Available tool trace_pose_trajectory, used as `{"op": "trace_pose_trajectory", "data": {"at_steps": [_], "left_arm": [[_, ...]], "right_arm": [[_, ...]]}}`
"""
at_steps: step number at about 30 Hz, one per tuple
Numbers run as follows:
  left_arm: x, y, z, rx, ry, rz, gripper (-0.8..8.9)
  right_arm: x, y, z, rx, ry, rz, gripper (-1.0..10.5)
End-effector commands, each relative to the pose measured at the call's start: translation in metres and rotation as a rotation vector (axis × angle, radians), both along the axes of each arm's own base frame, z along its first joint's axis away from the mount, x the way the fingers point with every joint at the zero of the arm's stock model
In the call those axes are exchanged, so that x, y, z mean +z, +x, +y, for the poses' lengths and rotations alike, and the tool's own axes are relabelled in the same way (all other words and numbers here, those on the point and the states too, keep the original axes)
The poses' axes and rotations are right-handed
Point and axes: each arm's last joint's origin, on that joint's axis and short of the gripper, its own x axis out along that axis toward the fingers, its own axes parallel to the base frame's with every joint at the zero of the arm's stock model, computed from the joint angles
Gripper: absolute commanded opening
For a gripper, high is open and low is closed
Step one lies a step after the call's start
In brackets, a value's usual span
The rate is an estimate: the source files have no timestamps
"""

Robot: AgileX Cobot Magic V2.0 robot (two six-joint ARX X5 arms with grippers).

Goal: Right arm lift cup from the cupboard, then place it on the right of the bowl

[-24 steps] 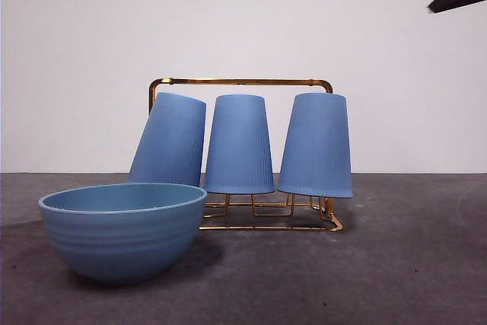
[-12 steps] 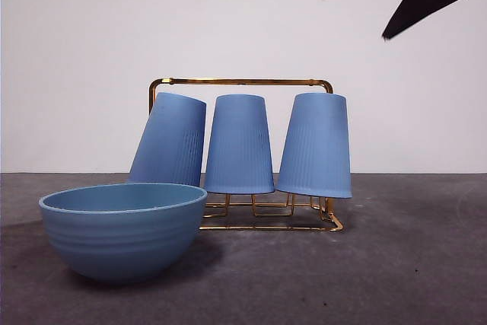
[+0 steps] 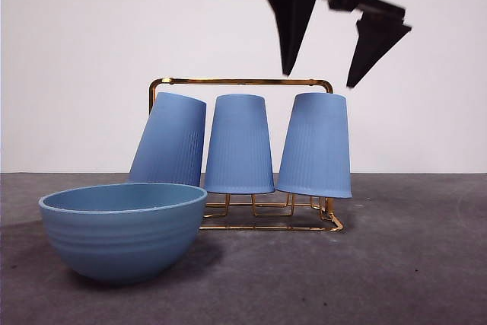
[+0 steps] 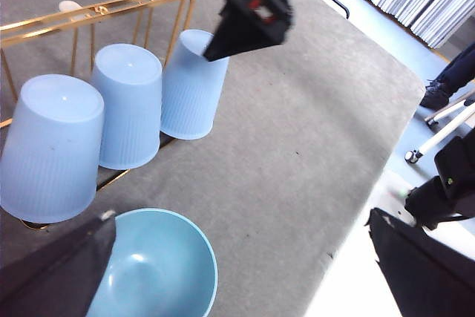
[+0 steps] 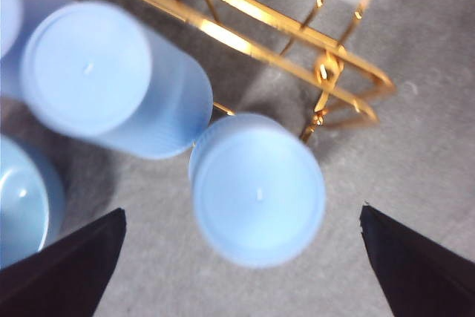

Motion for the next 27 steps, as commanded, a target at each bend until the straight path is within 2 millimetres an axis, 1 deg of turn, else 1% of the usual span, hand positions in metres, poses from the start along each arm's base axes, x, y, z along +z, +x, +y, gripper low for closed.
{"op": "trace_pose_trajectory", "data": {"at_steps": [1, 4, 7, 8, 11, 13, 16, 18, 20, 22, 26, 27], "left_arm": [[0.006, -0.001, -0.002, -0.021, -0.009, -0.015, 5.92], [0.006, -0.002, -0.004, -0.037, -0.006, -0.012, 5.91], [0.006, -0.004, -0.006, -0.052, -0.005, -0.01, 5.91], [0.006, -0.004, -0.007, -0.057, -0.005, -0.009, 5.91], [0.005, -0.005, -0.008, -0.067, -0.003, -0.004, 5.91], [0.005, -0.005, -0.008, -0.07, -0.003, -0.004, 5.91], [0.005, -0.005, -0.008, -0.071, -0.002, -0.003, 5.91], [0.004, -0.006, -0.008, -0.073, 0.003, 0.005, 5.91], [0.004, -0.006, -0.008, -0.074, 0.006, 0.013, 5.9], [0.004, -0.006, -0.008, -0.074, 0.006, 0.014, 5.9], [0.003, -0.007, -0.01, -0.084, 0.007, 0.016, 5.9], [0.003, -0.007, -0.01, -0.087, 0.007, 0.016, 5.9]], "right_arm": [[-0.009, 0.009, 0.008, -0.025, -0.021, 0.025, 5.1], [-0.024, 0.015, 0.012, -0.036, -0.04, 0.066, 5.1], [-0.031, 0.018, 0.014, -0.035, -0.051, 0.089, 5.0], [-0.031, 0.018, 0.014, -0.036, -0.049, 0.088, 4.9], [-0.031, 0.017, 0.013, -0.04, -0.054, 0.1, 3.7], [-0.031, 0.017, 0.013, -0.045, -0.054, 0.103, 3.4], [-0.031, 0.017, 0.013, -0.054, -0.053, 0.108, 2.6], [-0.03, 0.016, 0.013, -0.06, -0.051, 0.107, 2.6], [-0.025, 0.015, 0.012, -0.065, -0.043, 0.095, 2.6], [-0.014, 0.01, 0.009, -0.065, -0.027, 0.065, 2.6], [0.018, -0.008, -0.002, -0.064, 0.022, -0.014, 1.3], [0.027, -0.014, -0.005, -0.063, 0.035, -0.038, 1.2]]}}
